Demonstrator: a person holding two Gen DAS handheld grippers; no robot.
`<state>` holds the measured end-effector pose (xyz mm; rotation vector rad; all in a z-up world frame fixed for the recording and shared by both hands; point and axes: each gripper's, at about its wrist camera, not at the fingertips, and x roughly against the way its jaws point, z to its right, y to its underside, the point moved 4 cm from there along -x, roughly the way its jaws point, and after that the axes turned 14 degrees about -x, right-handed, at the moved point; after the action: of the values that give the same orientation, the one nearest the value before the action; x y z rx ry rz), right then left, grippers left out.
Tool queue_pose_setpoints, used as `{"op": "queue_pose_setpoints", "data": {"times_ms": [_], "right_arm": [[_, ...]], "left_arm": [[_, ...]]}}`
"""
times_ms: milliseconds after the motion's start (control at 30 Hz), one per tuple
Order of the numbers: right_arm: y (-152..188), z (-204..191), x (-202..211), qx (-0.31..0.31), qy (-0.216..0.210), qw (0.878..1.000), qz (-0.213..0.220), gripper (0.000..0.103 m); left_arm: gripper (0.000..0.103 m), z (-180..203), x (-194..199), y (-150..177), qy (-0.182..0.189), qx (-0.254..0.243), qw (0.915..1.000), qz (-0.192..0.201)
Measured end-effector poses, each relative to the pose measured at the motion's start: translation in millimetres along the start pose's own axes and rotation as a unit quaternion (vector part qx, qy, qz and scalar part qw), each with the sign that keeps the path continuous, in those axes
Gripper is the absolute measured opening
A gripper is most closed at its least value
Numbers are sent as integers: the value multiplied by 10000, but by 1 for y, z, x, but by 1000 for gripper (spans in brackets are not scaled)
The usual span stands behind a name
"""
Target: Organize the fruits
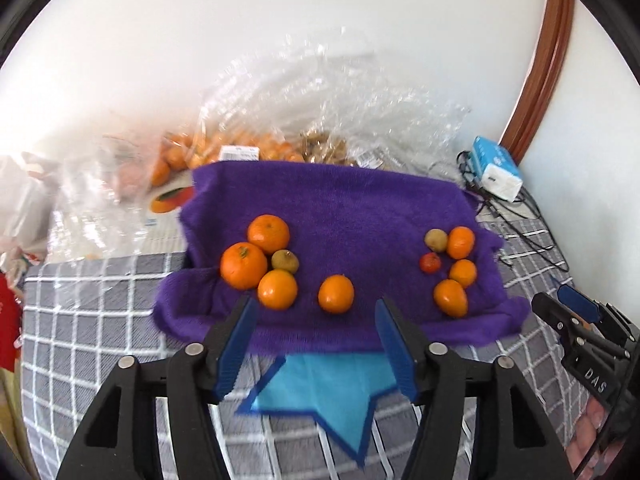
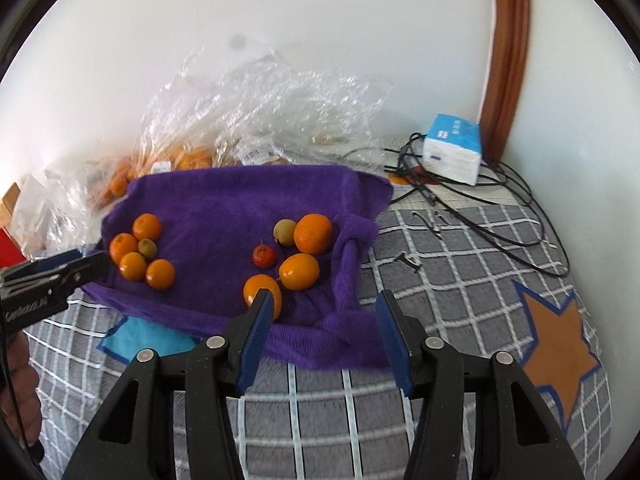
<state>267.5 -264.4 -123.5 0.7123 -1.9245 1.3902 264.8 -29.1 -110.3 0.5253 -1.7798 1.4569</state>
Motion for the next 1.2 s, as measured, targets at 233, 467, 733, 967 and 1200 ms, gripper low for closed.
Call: {"op": "queue_pose_setpoints", "data": {"times_ms": [233,467,733,967,1200], "right_arm": [[13,12,63,-98,20,9997,242,69],[40,19,117,-36,138,9988,474,84],[67,24,156,48,17,9973,735,101],[83,30,174,37,12,9972,749,103],[90,32,183,60,-2,9967,804,103]], "left_arm": [[80,11,69,23,-138,27,9991,399],[85,27,118,50,-105,105,9977,658],[95,43,159,76,-279,75,9947,983],[100,48,181,93,-495,97,9927,1092],[100,53,191,100,-542,86,9917,1163]]}}
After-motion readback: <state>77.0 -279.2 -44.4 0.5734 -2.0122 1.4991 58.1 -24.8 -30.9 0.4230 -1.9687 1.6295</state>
